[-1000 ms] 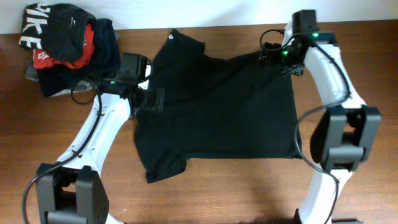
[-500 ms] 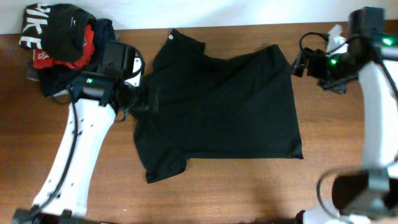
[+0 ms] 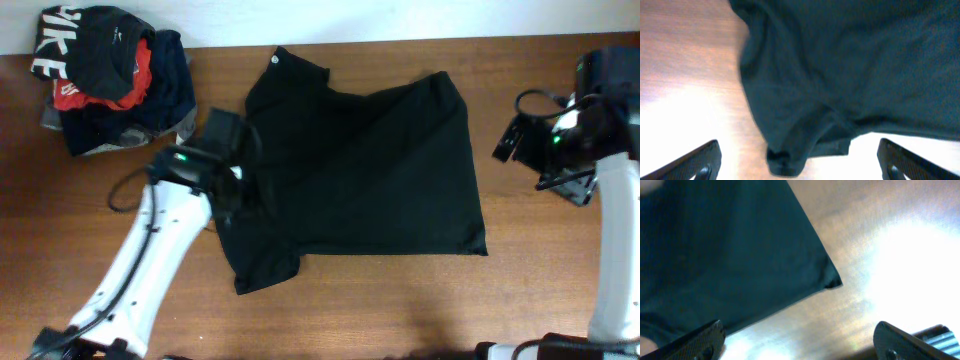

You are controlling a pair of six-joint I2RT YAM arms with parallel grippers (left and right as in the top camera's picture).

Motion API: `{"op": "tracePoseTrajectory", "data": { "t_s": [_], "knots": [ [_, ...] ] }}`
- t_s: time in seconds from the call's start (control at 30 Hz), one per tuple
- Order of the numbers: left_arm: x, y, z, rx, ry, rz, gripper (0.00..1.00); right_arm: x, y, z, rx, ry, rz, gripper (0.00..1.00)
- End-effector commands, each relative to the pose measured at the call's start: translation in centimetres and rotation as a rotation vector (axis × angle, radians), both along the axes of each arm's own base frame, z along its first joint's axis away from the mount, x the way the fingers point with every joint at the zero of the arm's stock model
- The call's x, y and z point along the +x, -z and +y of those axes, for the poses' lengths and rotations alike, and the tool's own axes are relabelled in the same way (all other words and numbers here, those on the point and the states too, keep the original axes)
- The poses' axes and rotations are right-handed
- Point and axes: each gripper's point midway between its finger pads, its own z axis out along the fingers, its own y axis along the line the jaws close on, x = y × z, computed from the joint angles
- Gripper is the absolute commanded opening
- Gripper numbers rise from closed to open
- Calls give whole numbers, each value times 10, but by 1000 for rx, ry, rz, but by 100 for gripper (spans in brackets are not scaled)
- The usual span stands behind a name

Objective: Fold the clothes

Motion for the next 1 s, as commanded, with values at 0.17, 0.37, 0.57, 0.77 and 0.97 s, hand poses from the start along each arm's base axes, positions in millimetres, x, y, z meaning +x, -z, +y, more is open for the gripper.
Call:
{"op": "tracePoseTrajectory", "data": {
  "t_s": [0.17,0.37,0.57,0.77,0.97],
  "knots": [
    [-47,61,-8,-39,-4,158,98,-22,105,13,83,13,200,99],
    [-71,75,-19,-61,76,231,83,-41,150,17,98,12,272,99],
    [-94,91,-26,-41,132,280,70,-50,172,18,102,13,293,99],
    [-107,104,-23,-21,133,307,67,-48,174,18,97,-7,280,99],
    [-112,125,-20,-26,84,293,63,-45,174,17,93,-26,268,99]
  ]
}}
